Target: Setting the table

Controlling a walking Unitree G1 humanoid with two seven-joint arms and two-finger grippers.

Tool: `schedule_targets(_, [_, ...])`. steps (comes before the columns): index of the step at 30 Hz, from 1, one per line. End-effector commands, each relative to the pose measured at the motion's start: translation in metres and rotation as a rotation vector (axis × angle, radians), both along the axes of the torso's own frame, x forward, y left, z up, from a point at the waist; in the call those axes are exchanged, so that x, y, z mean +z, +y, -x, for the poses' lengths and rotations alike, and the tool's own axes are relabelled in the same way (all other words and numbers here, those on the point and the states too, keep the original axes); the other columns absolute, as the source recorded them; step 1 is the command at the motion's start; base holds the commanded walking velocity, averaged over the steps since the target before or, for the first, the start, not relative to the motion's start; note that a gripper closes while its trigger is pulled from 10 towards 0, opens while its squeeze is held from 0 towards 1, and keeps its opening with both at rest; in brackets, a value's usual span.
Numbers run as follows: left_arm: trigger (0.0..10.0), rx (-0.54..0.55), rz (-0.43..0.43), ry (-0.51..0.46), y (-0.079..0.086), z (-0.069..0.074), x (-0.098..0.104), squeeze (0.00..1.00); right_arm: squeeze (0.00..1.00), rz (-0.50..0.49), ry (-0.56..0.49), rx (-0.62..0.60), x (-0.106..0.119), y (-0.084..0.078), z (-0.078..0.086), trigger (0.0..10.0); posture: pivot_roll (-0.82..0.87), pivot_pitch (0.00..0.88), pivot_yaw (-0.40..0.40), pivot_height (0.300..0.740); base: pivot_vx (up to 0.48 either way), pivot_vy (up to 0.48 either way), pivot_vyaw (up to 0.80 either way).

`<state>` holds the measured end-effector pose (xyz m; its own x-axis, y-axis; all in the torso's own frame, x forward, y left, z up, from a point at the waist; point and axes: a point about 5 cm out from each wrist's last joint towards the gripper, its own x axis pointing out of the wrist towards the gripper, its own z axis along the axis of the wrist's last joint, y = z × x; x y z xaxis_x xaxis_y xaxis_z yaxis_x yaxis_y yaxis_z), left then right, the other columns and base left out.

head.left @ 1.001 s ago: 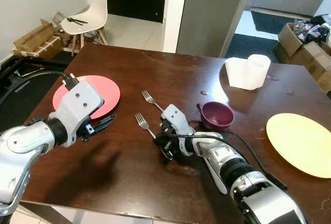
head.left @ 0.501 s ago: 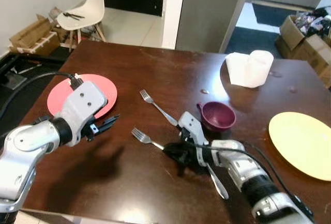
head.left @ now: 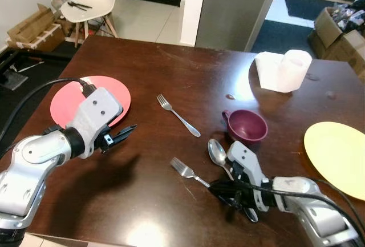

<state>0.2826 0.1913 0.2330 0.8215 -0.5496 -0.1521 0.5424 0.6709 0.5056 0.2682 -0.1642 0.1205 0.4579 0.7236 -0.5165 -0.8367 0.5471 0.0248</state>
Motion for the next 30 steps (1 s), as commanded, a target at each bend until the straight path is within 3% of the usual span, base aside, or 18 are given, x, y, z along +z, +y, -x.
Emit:
schedule_targets(1, [10.0, -0.02, 0.0, 0.016, -0.004, -0.001, -0.004, 0.0, 0.0, 0.022, -0.004, -0.063, -0.004, -0.003, 0.0, 10.0, 0.0, 0.095, 0.032, 0.74, 0.0, 0.0, 0.0])
schedule_targets(6, [10.0, -0.028, 0.002, 0.014, -0.006, -0.003, -0.004, 0.0, 0.0, 0.019, -0.073, -0.126, 0.002, 0.003, -0.012, 10.0, 0.0, 0.087, 0.037, 0.74, 0.0, 0.0, 0.0])
schedule_targets(7, [10.0, -0.029, 0.003, 0.013, -0.006, -0.003, -0.004, 0.0, 0.11, 0.022, -0.081, -0.124, 0.002, 0.004, -0.013, 10.0, 0.0, 0.086, 0.037, 0.74, 0.0, 0.0, 0.0])
schedule_targets(8, [10.0, -0.029, 0.003, 0.013, -0.006, -0.004, -0.004, 0.0, 1.0, 0.023, -0.083, -0.12, 0.001, 0.005, -0.013, 10.0, 0.0, 0.086, 0.037, 0.74, 0.0, 0.0, 0.0])
schedule_targets(14, [10.0, -0.028, 0.001, 0.008, -0.006, -0.004, -0.002, 0.0, 0.98, 0.025, -0.09, -0.128, -0.002, 0.01, -0.018, 10.0, 0.01, 0.084, 0.037, 0.74, 0.0, 0.0, 0.0])
schedule_targets(15, [10.0, -0.028, 0.001, 0.008, -0.006, -0.003, -0.002, 0.0, 0.0, 0.023, -0.092, -0.142, -0.002, 0.01, -0.02, 10.0, 0.01, 0.085, 0.037, 0.74, 0.0, 0.0, 0.0])
schedule_targets(25, [10.0, -0.031, 0.002, 0.007, -0.007, -0.003, -0.002, 0.0, 0.0, 0.029, -0.109, -0.16, -0.011, 0.013, -0.032, 10.0, 0.02, 0.088, 0.044, 0.74, 0.0, 0.0, 0.0])
schedule_targets(30, [10.0, -0.032, 0.0, 0.009, -0.007, -0.003, -0.001, 0.0, 0.0, -0.034, -0.102, -0.151, -0.015, 0.022, -0.041, 10.0, 0.04, 0.089, 0.046, 0.74, 0.0, 0.0, 0.0])
